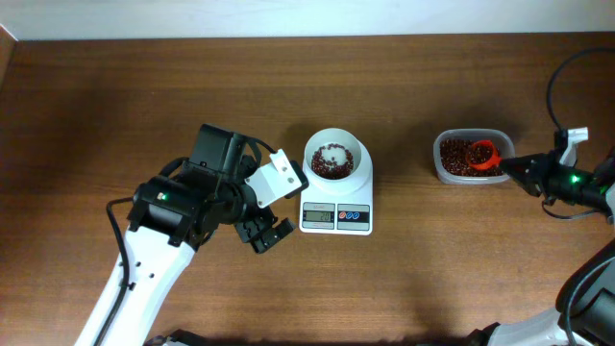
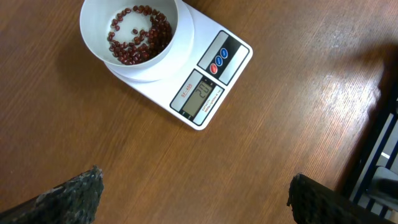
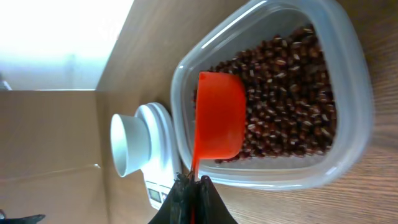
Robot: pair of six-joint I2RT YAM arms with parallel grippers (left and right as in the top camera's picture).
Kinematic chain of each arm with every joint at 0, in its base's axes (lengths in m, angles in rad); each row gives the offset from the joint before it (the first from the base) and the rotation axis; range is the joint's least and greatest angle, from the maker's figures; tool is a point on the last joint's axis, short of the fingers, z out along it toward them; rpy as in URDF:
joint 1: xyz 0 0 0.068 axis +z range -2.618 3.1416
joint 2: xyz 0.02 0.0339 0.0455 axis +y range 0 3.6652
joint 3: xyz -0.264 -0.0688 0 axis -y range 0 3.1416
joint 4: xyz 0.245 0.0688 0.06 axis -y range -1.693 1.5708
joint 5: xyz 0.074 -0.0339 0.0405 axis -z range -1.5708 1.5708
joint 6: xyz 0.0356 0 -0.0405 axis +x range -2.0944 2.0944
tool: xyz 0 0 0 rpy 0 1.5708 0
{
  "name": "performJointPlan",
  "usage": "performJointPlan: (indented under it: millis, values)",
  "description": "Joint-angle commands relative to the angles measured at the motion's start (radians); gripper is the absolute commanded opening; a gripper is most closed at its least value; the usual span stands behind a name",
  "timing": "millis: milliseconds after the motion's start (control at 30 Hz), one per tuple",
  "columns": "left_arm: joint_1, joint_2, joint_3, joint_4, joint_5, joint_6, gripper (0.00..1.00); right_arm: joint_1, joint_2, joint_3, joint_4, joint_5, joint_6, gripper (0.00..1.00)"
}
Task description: Scoop and weigh 50g on scale
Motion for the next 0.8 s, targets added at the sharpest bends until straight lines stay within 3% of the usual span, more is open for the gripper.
performJointPlan:
  millis: [0, 133, 233, 300, 767]
  values:
    - [0.002, -0.015, 0.008, 0.002, 0.011, -0.003, 0.99, -0.007, 0.007, 0.000, -0.003, -0.061, -0.008, 0.04]
    - [0.002, -0.015, 0.008, 0.002, 0.011, -0.003, 0.99, -0.008, 0.007, 0.000, 0.000, -0.060, -0.008, 0.04]
    - [0.002, -0.015, 0.008, 0.002, 0.011, -0.003, 0.99, -0.007, 0.007, 0.000, 0.005, 0.045, -0.008, 0.04]
    - [0.002, -0.015, 0.008, 0.002, 0.011, -0.003, 0.99, -0.006, 0.007, 0.000, 0.008, -0.025, -0.080, 0.04]
    - [0.002, -0.015, 0.008, 0.002, 0.011, -0.003, 0.99, -0.006, 0.007, 0.000, -0.039, -0.080, -0.061, 0.04]
